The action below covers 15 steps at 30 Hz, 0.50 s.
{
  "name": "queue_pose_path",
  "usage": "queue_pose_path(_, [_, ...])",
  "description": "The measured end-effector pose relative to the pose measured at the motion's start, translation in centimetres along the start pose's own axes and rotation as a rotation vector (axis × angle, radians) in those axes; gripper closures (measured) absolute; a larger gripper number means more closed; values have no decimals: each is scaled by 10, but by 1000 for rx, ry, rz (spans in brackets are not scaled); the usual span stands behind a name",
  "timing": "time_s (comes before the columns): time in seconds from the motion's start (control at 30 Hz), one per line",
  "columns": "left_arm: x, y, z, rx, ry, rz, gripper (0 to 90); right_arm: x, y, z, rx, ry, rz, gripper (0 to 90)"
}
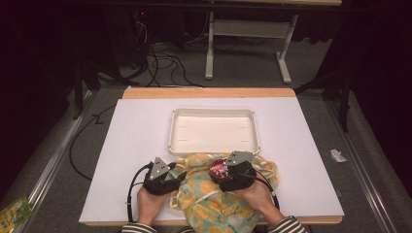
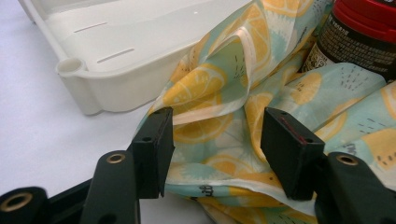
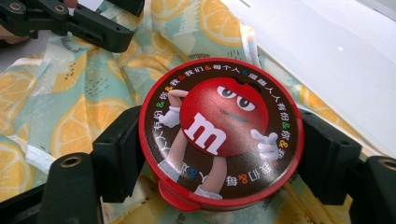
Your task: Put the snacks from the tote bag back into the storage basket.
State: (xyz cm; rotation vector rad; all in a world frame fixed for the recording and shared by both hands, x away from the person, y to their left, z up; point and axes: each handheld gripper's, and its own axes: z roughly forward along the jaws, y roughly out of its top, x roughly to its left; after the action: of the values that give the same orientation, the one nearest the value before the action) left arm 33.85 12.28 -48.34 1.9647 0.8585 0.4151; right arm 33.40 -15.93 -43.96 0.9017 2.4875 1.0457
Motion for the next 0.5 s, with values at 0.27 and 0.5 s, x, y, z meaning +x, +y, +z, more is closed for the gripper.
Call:
queue_pose_path(0.27, [0, 0, 0, 0, -1, 0, 444, 1, 0, -3, -2, -5, 1, 261])
queue_pose_path(0.5, [0, 0, 0, 2, 2, 3, 443, -1, -1, -10, -13, -13, 15, 262])
